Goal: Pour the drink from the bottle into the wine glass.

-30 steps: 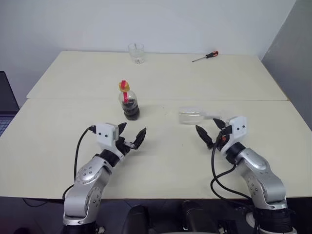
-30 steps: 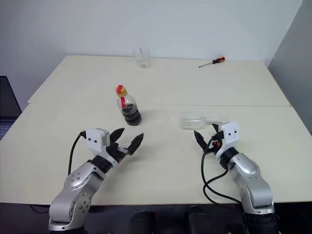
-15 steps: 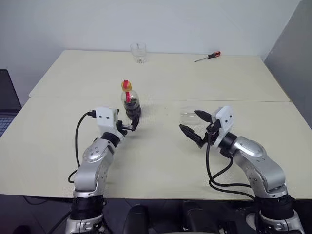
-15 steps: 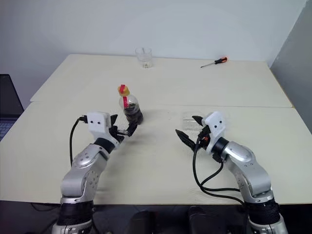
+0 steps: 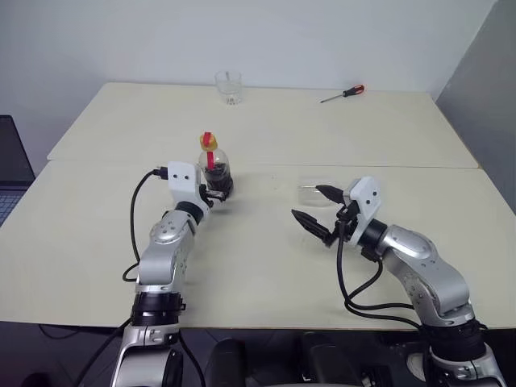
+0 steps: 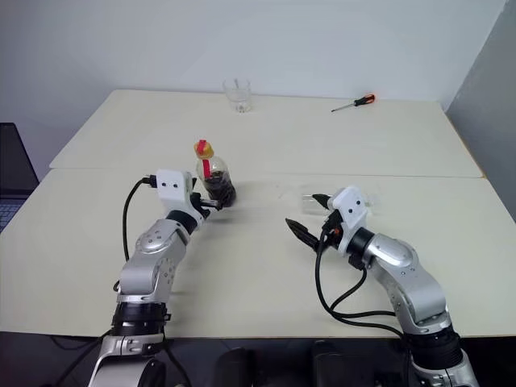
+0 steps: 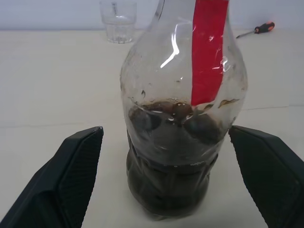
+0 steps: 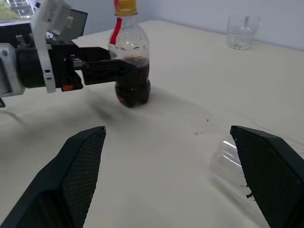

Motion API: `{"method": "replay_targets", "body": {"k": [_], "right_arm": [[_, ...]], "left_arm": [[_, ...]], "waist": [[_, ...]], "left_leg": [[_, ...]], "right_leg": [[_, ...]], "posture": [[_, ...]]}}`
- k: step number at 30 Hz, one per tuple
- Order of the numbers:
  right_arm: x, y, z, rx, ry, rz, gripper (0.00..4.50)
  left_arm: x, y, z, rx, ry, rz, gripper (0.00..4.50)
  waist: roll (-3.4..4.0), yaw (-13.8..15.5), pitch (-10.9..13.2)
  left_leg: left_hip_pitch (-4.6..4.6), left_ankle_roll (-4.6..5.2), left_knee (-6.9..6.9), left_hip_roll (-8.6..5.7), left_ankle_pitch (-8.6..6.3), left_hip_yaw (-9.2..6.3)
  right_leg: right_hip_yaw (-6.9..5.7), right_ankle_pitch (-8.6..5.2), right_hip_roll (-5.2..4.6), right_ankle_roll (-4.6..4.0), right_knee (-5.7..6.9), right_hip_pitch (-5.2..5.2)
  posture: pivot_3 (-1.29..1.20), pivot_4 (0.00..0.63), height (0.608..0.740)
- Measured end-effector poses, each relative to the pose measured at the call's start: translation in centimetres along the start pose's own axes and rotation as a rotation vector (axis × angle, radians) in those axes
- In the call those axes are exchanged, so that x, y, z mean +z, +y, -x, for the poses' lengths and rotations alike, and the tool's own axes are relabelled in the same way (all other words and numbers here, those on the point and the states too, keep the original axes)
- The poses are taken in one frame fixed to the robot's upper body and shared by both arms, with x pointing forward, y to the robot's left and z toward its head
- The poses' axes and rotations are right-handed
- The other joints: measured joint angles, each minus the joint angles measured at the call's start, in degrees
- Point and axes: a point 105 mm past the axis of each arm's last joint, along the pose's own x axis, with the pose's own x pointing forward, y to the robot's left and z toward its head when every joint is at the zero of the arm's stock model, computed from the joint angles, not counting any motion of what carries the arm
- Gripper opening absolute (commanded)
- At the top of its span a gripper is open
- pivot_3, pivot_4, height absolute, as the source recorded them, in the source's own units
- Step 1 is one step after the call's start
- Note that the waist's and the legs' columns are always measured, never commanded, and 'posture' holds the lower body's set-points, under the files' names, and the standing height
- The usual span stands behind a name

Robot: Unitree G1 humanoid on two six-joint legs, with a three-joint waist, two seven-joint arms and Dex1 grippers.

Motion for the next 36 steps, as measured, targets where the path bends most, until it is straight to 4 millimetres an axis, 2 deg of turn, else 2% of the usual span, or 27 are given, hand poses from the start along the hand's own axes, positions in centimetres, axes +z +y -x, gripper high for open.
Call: {"method": "replay_targets", "body": {"k": [4, 7, 12, 14, 19, 22, 24, 26, 28, 32, 36], "right_arm": [[0.2, 0.2, -0.3, 0.009, -0.002, 0.010, 4.50], [0.2, 0.1, -0.3, 0.004, -0.001, 0.013, 4.50], [0.2, 0.1, -0.3, 0.001, -0.001, 0.012, 4.50], [0.2, 0.1, -0.3, 0.001, -0.001, 0.012, 4.50], [0.9, -0.3, -0.4, -0.009, -0.017, 0.022, 4.50], [3.4, -1.4, -0.7, -0.033, -0.080, 0.010, 4.50], [5.4, -1.8, -1.4, -0.035, -0.113, 0.027, 4.50], [7.7, -2.2, -2.2, -0.046, -0.131, 0.071, 4.50], [9.0, -2.2, -3.0, -0.055, -0.129, 0.111, 4.50], [8.5, -2.0, -4.5, -0.048, -0.082, 0.038, 4.50], [7.6, -1.4, -5.1, -0.020, -0.021, 0.015, 4.50]], "left_arm": [[0.5, 0.1, -1.4, 0.005, -0.029, -0.017, 4.49], [0.0, 0.3, -1.9, 0.014, -0.035, -0.023, 3.85], [-0.3, -0.2, -2.2, 0.007, -0.045, -0.010, 2.47], [-0.4, -0.2, -2.2, 0.005, -0.045, -0.010, 2.19], [-0.4, -0.3, -2.2, -0.002, -0.043, -0.014, 2.05], [-0.5, -1.0, -1.9, -0.038, -0.044, -0.019, 2.05], [-0.6, -2.1, -1.2, -0.098, -0.037, -0.045, 2.05], [-0.5, -4.2, -0.2, -0.202, -0.020, -0.095, 2.05], [-0.5, -6.4, 0.8, -0.287, -0.005, -0.115, 2.04], [-0.3, -7.7, 1.8, -0.325, 0.011, -0.132, 2.00], [-0.4, -8.5, 1.8, -0.342, 0.018, -0.162, 2.00]], "waist": [[0.00, 0.01, 0.00], [0.00, -0.04, 0.00], [0.00, -0.03, 0.00], [0.00, -0.01, 0.00], [0.00, 0.00, 0.00], [0.00, -0.04, 0.00], [0.01, -0.24, 0.01], [0.02, -0.21, 0.01], [0.02, -0.15, 0.01], [0.02, -0.11, 0.01], [0.02, -0.09, 0.01]], "left_leg": [[-0.01, 0.00, 0.00, 0.00, 0.00, 0.01], [-0.01, 0.00, 0.00, 0.00, 0.00, 0.01], [-0.01, 0.00, 0.00, 0.01, 0.00, 0.01], [-0.01, 0.00, 0.00, 0.00, 0.00, 0.02], [-0.01, 0.00, 0.01, 0.00, 0.00, 0.01], [-0.02, 0.00, 0.01, 0.01, 0.00, 0.02], [-0.02, 0.00, 0.01, 0.06, 0.00, 0.04], [-0.03, -0.01, -0.02, 0.13, 0.00, 0.03], [-0.03, -0.01, -0.04, 0.14, 0.00, 0.02], [-0.03, -0.01, -0.03, 0.14, 0.01, 0.01], [-0.05, 0.00, 0.00, 0.13, 0.00, 0.03]], "right_leg": [[0.02, 0.00, 0.00, 0.00, -0.02, 0.00], [0.01, 0.00, 0.00, 0.00, -0.01, -0.01], [0.01, 0.00, 0.00, 0.00, 0.00, 0.00], [0.01, 0.00, 0.00, 0.00, 0.00, 0.00], [0.00, 0.01, 0.00, 0.01, 0.00, 0.00], [0.01, 0.03, 0.00, -0.02, 0.01, -0.01], [0.04, 0.11, 0.00, -0.17, 0.02, -0.04], [0.03, 0.16, -0.01, -0.27, 0.03, -0.06], [0.03, 0.16, -0.01, -0.28, 0.01, -0.05], [0.06, 0.17, -0.01, -0.28, 0.04, -0.06], [0.04, 0.17, -0.02, -0.28, 0.01, -0.05]], "posture": [[0.00, 0.150, 0.740], [0.00, 0.150, 0.740], [0.00, 0.150, 0.740], [0.00, 0.150, 0.740], [0.00, 0.150, 0.740], [0.00, 0.150, 0.740], [0.00, 0.150, 0.740], [0.00, 0.150, 0.740], [0.00, 0.150, 0.740], [0.00, 0.150, 0.740], [0.00, 0.150, 0.740]]}}
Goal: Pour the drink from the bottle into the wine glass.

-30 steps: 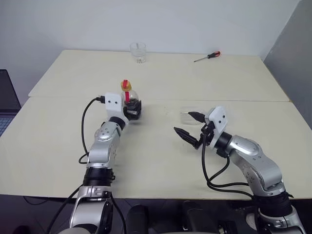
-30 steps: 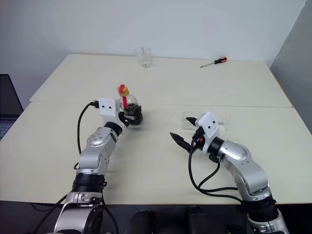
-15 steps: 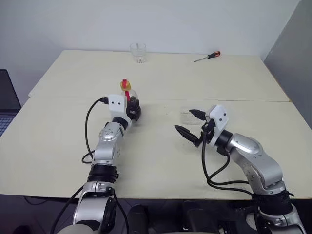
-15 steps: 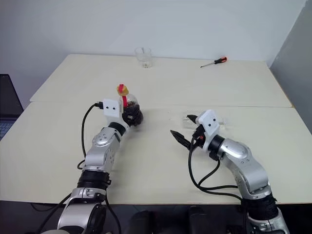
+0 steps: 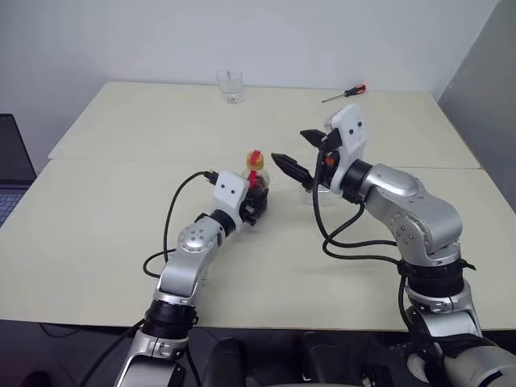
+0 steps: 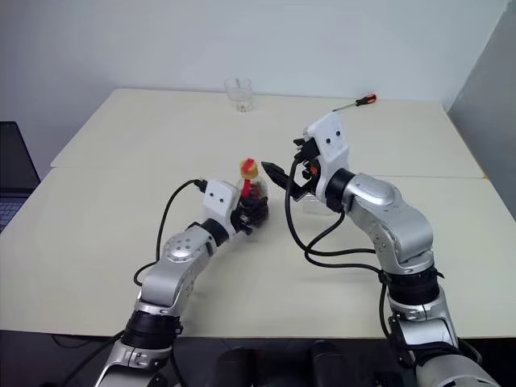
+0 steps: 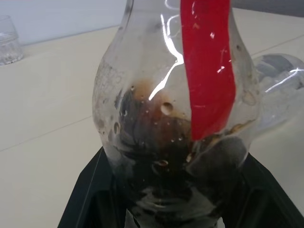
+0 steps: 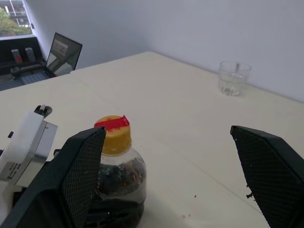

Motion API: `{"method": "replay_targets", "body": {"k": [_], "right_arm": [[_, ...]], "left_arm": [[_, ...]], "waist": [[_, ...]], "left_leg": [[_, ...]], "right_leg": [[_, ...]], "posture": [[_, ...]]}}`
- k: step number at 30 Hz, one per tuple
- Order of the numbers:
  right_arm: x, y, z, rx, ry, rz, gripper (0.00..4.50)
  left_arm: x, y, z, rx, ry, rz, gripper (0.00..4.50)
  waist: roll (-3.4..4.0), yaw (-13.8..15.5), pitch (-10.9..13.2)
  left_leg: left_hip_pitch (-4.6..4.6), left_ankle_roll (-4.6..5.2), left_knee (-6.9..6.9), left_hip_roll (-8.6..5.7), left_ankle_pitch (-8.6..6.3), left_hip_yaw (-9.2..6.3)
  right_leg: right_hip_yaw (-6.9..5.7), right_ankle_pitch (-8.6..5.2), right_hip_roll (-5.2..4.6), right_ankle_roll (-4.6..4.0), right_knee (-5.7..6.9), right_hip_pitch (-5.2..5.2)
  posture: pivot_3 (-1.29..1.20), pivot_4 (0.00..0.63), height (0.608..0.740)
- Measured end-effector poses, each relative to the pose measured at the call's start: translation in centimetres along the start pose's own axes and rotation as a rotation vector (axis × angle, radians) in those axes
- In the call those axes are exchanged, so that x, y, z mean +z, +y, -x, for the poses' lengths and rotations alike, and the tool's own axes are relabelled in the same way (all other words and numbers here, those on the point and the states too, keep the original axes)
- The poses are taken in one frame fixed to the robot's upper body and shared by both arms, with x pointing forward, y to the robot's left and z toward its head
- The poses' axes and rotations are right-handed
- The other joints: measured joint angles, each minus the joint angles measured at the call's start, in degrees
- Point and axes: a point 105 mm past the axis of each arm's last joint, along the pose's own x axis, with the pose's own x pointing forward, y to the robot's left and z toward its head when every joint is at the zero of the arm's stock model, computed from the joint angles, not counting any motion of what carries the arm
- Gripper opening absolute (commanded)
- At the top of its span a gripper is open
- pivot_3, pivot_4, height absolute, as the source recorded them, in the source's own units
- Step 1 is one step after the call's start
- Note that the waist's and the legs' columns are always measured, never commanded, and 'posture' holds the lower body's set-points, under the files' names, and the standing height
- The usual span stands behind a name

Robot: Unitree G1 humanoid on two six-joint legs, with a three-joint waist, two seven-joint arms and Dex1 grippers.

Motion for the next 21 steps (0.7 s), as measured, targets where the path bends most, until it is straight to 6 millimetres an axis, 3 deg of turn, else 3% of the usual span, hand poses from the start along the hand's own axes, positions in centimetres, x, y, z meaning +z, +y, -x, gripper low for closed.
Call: {"method": "replay_targets", "body": {"k": [7, 13, 21], "right_arm": [[-0.8, 1.4, -0.5, 0.060, 0.049, -0.078, 4.50], [-0.1, 2.3, -1.2, 0.076, 0.038, -0.097, 4.50], [-1.1, 2.5, -1.4, 0.067, 0.102, -0.112, 4.50]], "left_arm": [[-0.1, -0.4, -0.1, -0.005, 0.006, -0.023, 1.99], [0.5, -0.7, -0.1, -0.002, -0.058, -0.012, 1.96], [-0.5, -0.9, 0.7, 0.020, -0.091, 0.043, 1.96]], "waist": [[0.00, -0.04, 0.00], [0.00, -0.05, 0.00], [0.00, -0.10, 0.00]], "left_leg": [[-0.01, 0.00, 0.00, 0.00, 0.00, -0.02], [-0.01, 0.01, -0.01, 0.02, 0.00, -0.02], [-0.03, 0.01, -0.01, 0.02, 0.00, -0.01]], "right_leg": [[-0.01, 0.00, 0.00, 0.00, 0.01, -0.01], [-0.02, 0.00, 0.01, 0.00, -0.01, -0.02], [-0.02, 0.00, -0.06, 0.01, -0.01, -0.02]], "posture": [[0.00, 0.150, 0.740], [0.00, 0.150, 0.740], [0.00, 0.150, 0.740]]}}
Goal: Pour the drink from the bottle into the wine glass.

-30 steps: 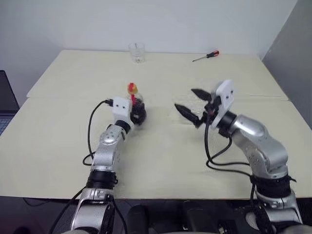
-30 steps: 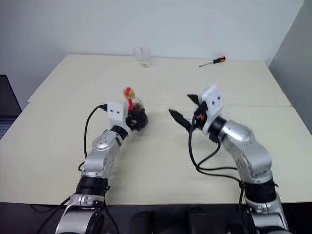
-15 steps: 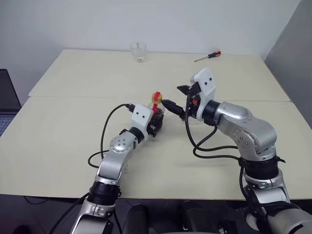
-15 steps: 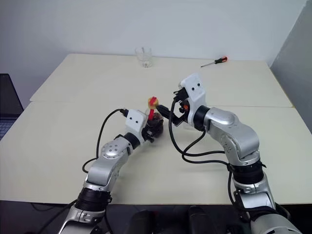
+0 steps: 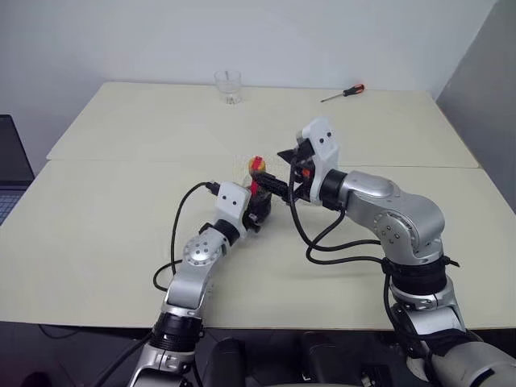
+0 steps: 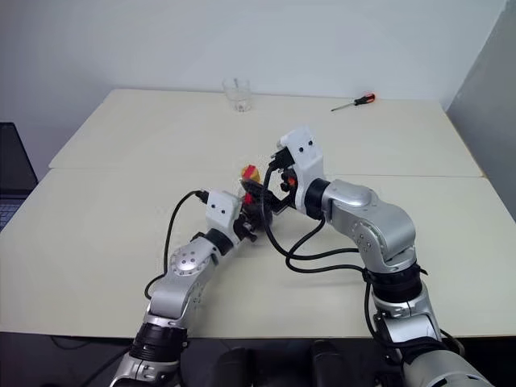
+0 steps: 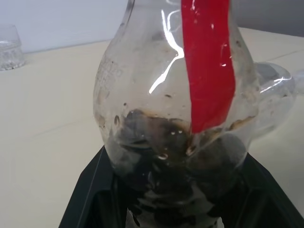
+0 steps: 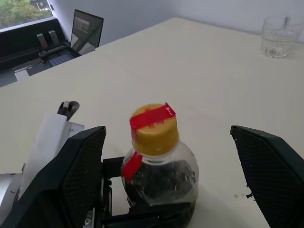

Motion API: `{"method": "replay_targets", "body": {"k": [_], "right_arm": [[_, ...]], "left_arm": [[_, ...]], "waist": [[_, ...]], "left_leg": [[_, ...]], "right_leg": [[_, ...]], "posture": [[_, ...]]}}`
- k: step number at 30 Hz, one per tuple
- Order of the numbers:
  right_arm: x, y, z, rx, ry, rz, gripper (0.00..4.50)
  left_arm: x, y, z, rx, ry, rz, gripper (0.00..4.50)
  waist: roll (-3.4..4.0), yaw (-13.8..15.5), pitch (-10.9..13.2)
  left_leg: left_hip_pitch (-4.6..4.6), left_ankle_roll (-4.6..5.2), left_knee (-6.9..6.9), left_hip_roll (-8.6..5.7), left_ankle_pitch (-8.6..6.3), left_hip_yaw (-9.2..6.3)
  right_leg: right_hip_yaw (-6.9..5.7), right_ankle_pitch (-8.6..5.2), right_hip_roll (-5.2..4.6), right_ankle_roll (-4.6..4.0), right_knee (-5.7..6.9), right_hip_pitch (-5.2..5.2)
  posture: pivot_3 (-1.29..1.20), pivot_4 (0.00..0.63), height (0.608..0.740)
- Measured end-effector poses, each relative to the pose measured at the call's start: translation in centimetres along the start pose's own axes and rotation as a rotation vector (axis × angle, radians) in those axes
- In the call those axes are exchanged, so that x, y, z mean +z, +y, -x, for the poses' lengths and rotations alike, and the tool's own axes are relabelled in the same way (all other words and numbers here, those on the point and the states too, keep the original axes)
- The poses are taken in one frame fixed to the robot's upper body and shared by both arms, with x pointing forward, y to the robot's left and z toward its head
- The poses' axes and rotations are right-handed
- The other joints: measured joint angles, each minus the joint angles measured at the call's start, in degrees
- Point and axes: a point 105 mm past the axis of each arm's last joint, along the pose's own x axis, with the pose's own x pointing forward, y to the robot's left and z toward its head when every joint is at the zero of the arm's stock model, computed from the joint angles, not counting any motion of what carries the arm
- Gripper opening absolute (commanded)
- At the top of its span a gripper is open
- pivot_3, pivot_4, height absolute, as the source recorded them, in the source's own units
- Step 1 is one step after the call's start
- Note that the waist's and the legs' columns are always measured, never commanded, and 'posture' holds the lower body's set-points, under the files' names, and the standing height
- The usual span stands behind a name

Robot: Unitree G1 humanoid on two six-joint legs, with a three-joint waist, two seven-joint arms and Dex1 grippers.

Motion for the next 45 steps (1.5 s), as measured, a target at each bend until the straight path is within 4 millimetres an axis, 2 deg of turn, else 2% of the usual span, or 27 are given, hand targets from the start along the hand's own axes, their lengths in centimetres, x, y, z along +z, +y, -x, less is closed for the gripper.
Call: {"method": "replay_targets", "body": {"k": [30, 36, 45], "right_arm": [[-0.1, -0.3, -0.4, -0.018, 0.023, -0.008, 4.50], [-0.3, -0.1, -1.0, -0.003, 0.030, -0.015, 2.53], [0.0, 0.1, -1.2, 0.005, 0.020, -0.008, 2.52]], "left_arm": [[-0.2, -0.6, -0.1, -0.019, -0.012, 0.027, 1.90], [-0.1, -0.7, -0.1, -0.021, -0.020, 0.018, 1.90], [-0.1, -0.7, -0.2, -0.014, -0.022, 0.018, 1.89]], "waist": [[0.00, -0.04, 0.00], [0.00, -0.08, 0.00], [0.00, -0.07, 0.00]], "left_leg": [[-0.01, 0.00, -0.01, 0.00, 0.00, 0.00], [-0.01, 0.00, -0.02, 0.01, 0.00, 0.00], [-0.02, 0.00, -0.02, 0.01, 0.00, 0.00]], "right_leg": [[-0.01, -0.14, 0.03, 0.24, -0.02, -0.01], [0.00, -0.14, 0.03, 0.24, -0.02, -0.02], [0.00, -0.15, 0.03, 0.25, -0.02, -0.02]], "posture": [[0.00, 0.150, 0.740], [0.00, 0.150, 0.740], [0.00, 0.150, 0.740]]}}
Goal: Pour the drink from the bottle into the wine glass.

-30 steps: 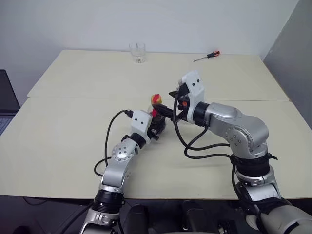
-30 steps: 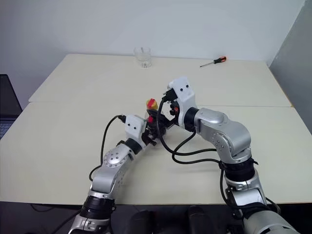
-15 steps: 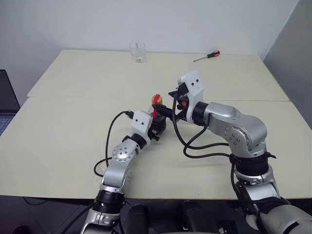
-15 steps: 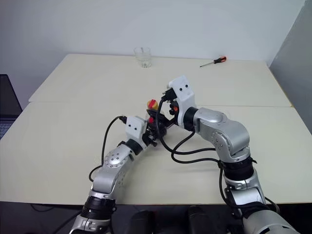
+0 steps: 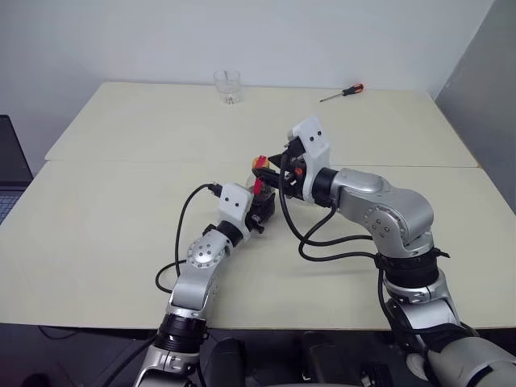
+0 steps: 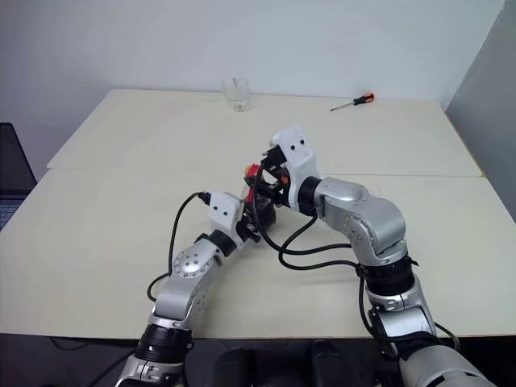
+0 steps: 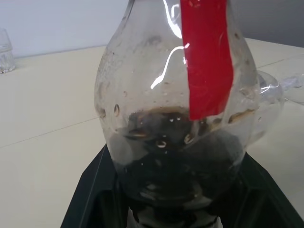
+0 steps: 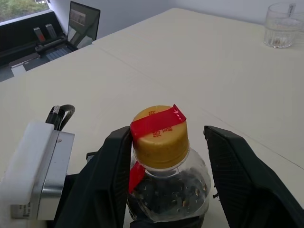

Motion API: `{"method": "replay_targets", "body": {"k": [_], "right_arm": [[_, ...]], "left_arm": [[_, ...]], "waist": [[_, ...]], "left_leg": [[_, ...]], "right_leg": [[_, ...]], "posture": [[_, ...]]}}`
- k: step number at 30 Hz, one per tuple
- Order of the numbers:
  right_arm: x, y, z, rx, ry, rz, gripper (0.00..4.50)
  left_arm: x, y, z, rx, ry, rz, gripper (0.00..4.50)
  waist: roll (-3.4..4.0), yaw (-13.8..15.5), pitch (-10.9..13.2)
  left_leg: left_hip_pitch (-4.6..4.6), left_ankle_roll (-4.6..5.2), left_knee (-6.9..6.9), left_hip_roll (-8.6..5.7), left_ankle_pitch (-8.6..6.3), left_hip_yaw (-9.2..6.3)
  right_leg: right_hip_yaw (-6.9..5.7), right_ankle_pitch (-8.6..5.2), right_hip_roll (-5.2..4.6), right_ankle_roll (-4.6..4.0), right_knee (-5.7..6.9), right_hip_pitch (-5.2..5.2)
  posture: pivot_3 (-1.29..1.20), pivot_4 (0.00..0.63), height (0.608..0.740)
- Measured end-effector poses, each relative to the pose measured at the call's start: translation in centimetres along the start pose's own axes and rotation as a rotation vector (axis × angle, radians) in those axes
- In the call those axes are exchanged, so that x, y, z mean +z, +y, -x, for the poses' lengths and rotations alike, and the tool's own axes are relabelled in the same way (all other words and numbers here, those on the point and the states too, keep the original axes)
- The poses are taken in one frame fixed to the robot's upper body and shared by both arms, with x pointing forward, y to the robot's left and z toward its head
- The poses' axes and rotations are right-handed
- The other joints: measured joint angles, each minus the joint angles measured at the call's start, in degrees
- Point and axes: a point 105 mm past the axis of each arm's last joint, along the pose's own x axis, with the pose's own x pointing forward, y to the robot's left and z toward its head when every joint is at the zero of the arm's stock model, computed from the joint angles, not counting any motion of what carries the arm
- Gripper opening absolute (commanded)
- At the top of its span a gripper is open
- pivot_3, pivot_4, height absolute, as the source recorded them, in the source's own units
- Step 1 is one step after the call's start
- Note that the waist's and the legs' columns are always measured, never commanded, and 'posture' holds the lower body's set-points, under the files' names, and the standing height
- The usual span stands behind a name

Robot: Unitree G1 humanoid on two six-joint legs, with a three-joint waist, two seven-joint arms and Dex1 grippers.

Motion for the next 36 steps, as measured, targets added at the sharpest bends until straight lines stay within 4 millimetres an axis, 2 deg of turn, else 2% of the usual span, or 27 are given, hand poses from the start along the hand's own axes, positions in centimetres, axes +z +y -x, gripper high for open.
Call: {"method": "replay_targets", "body": {"k": [8, 10, 13, 22, 27, 31, 36], "right_arm": [[0.5, 0.2, -0.1, 0.007, -0.014, 0.009, 2.52], [0.6, 0.2, -0.1, 0.007, -0.015, 0.009, 2.11], [0.5, 0.3, -0.2, 0.013, -0.014, 0.009, 1.23], [0.5, 0.3, -0.3, 0.030, -0.013, 0.033, 1.20], [0.6, -0.5, -0.1, 0.173, -0.047, 0.123, 1.20], [1.2, -1.3, 0.0, 0.363, -0.073, 0.216, 1.20], [1.1, -1.7, 0.4, 0.558, -0.026, 0.365, 1.20]], "left_arm": [[0.0, 0.1, 0.0, 0.010, 0.000, 0.000, 1.87], [0.0, 0.1, 0.0, 0.010, 0.000, 0.000, 1.85], [-0.1, 0.1, 0.0, 0.010, 0.002, 0.000, 1.85], [-0.1, 0.0, -0.1, 0.011, 0.001, 0.006, 1.39], [0.2, 0.0, -0.2, 0.008, -0.011, 0.004, 1.26], [0.8, -0.1, -0.3, 0.003, -0.039, -0.007, 1.20], [0.7, -0.5, -0.2, -0.022, -0.035, -0.011, 1.09]], "waist": [[0.00, -0.01, 0.00], [0.00, -0.01, 0.00], [0.00, -0.02, 0.00], [0.00, -0.03, 0.00], [-0.01, -0.07, 0.02], [-0.01, -0.19, 0.05], [0.01, -0.33, 0.06]], "left_leg": [[0.00, 0.00, 0.00, 0.00, 0.00, 0.00], [0.00, 0.00, 0.00, 0.00, 0.00, 0.00], [0.00, 0.00, 0.00, 0.00, 0.00, 0.00], [0.00, 0.00, -0.02, 0.00, 0.00, 0.00], [0.00, 0.00, -0.01, -0.04, 0.00, 0.02], [0.02, 0.01, -0.02, -0.08, 0.00, 0.04], [0.04, 0.01, -0.11, -0.02, 0.00, 0.02]], "right_leg": [[-0.01, 0.00, 0.00, 0.00, 0.00, 0.00], [0.00, 0.00, 0.00, 0.00, 0.00, 0.00], [0.00, 0.00, 0.00, 0.00, 0.00, 0.00], [-0.01, -0.01, 0.00, 0.01, -0.01, -0.01], [-0.02, -0.01, 0.00, 0.02, -0.05, 0.00], [-0.02, 0.00, 0.08, 0.01, -0.05, 0.00], [-0.04, 0.14, 0.20, -0.26, -0.06, -0.02]], "posture": [[0.00, 0.150, 0.740], [0.00, 0.150, 0.740], [0.00, 0.150, 0.740], [0.00, 0.150, 0.740], [0.00, 0.150, 0.740], [0.00, 0.150, 0.740], [0.00, 0.150, 0.740]]}}
